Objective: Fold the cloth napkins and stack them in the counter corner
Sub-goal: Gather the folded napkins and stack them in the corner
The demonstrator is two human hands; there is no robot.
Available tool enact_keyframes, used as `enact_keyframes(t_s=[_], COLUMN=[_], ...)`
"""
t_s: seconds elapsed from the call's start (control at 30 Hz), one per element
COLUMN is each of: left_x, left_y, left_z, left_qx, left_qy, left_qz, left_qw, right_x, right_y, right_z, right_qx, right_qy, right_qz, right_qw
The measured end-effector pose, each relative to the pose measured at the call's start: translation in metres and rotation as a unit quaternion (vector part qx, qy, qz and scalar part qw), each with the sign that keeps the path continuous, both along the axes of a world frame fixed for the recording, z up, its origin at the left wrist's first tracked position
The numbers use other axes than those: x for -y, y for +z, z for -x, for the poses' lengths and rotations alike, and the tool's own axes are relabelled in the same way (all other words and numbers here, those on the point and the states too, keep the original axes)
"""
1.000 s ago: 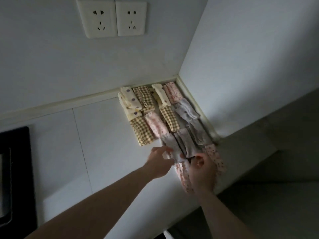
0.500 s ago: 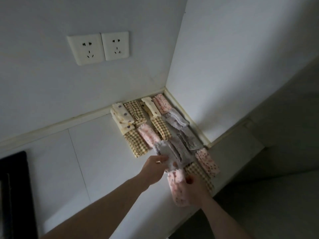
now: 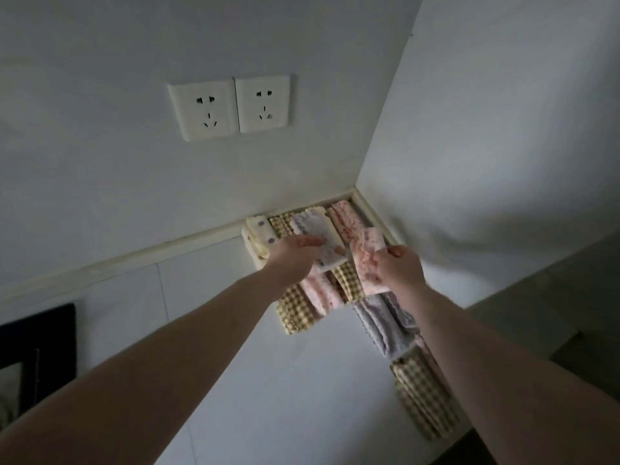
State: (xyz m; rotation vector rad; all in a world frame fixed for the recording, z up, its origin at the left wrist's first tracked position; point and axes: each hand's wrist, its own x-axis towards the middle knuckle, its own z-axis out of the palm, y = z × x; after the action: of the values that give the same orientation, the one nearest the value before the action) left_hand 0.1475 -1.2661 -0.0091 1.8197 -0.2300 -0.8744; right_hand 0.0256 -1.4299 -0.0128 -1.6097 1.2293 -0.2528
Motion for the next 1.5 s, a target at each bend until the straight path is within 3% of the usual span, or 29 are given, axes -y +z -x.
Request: enact_keyframes(t_s=[0.53, 0.6, 0.67, 0.77, 0.9, 1.03, 1.2, 1.33, 1.5], left_x=[0.085, 0.088, 0.089, 0.088, 0.081, 0.063, 0.038, 0.034, 0.050], left_y=[-0.033, -0.039, -0.049, -0.060, -0.053, -0.039, -0.055, -0.070, -0.070], left_z=[-0.074, -0.077, -0.076, -0.072, -0.061, -0.028, 0.049, 0.106, 0.144], left_qx=[0.035, 0.079, 0.149, 0.218, 0.251, 0.299, 0.247, 0.153, 0.110], left_qy=[-0.010, -0.048, -0.112, -0.150, -0.133, -0.120, -0.203, -0.286, -0.279], left_qz=[-0.042, -0.084, -0.171, -0.220, -0.221, -0.138, -0.086, -0.144, -0.192], left_qw=[0.998, 0.992, 0.967, 0.939, 0.933, 0.937, 0.944, 0.935, 0.935], right_x=[0.087, 0.089, 0.086, 0.084, 0.084, 0.080, 0.072, 0.056, 0.028], right_y=[-0.044, -0.051, -0.058, -0.071, -0.075, -0.067, -0.077, -0.084, -0.077], right_z=[-0.134, -0.139, -0.136, -0.124, -0.116, -0.086, 0.000, 0.065, 0.123], right_qx=[-0.007, -0.004, -0.041, -0.089, -0.063, 0.029, 0.014, -0.031, -0.057], right_qy=[0.080, 0.098, 0.134, 0.195, 0.200, 0.155, 0.092, 0.012, -0.041], right_qz=[0.053, 0.081, 0.155, 0.222, 0.262, 0.294, 0.326, 0.305, 0.233], right_qw=[0.995, 0.992, 0.978, 0.951, 0.942, 0.943, 0.941, 0.952, 0.970])
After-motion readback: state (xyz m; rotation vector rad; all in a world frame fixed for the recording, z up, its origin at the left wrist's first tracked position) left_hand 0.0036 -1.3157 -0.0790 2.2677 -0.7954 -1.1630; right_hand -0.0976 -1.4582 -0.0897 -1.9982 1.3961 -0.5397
